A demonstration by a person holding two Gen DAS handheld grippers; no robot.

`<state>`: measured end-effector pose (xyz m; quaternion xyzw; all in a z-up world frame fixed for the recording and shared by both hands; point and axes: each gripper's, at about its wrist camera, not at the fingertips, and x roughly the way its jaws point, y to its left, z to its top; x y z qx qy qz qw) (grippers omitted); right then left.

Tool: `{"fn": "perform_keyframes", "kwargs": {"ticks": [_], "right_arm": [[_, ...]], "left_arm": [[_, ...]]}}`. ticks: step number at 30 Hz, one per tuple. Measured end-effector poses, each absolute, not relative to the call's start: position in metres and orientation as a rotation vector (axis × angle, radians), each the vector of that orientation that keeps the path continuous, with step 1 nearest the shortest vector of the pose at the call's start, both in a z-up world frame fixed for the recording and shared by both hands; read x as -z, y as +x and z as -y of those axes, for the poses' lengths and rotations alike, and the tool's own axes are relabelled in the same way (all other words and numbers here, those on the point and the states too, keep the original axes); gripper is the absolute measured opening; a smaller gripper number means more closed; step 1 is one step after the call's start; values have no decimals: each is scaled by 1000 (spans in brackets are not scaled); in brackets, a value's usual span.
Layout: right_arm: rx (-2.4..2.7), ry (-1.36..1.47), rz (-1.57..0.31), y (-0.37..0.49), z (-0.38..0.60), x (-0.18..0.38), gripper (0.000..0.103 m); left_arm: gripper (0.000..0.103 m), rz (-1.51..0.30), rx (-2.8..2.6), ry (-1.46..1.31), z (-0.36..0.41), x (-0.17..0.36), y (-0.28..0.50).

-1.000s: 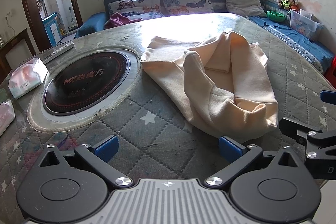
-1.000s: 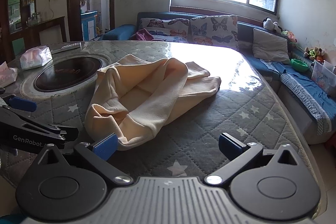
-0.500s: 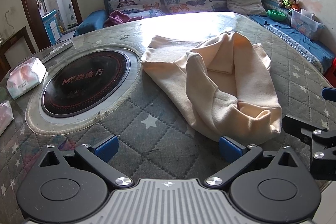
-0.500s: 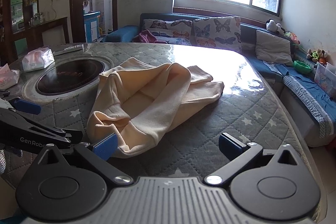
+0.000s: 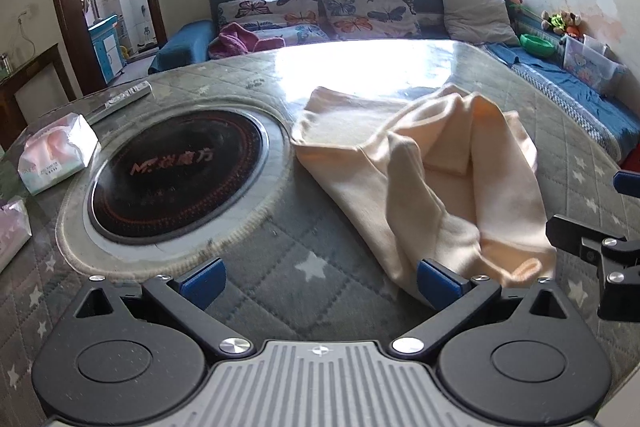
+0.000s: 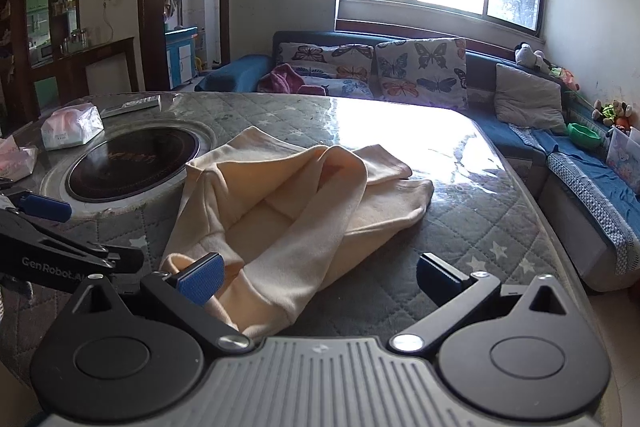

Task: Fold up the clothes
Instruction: 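Grasp the shirt fabric with the left gripper while the right gripper grasps another edge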

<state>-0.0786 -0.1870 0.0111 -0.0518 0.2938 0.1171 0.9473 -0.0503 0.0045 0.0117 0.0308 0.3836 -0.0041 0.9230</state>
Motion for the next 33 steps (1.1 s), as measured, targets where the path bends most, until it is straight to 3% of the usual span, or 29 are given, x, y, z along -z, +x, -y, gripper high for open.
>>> {"fn": "perform_keyframes", "kwargs": {"ticks": [6,16,21,25,28,30,33], "right_arm": [[-236,-99,-598,-49,194,-14,102],[-251,-160,-607,9,200,-11,84],[-273,-133,-639,31,209,-7,77],[-307,-146,-652,44,210,-4,73],[-336,-171,-660,56,207,0,66],[-349,-168,-675,63,205,4,60],[-391,-150,-696,73,201,9,47]], "left_arm": [[103,-750,5,68,-11,-24,-31],[101,-624,138,158,16,-40,10],[79,-626,268,262,45,-31,43],[69,-656,367,324,60,-16,64],[46,-690,426,362,67,-6,74],[24,-716,426,366,66,1,81],[9,-737,440,316,53,3,85]]}}
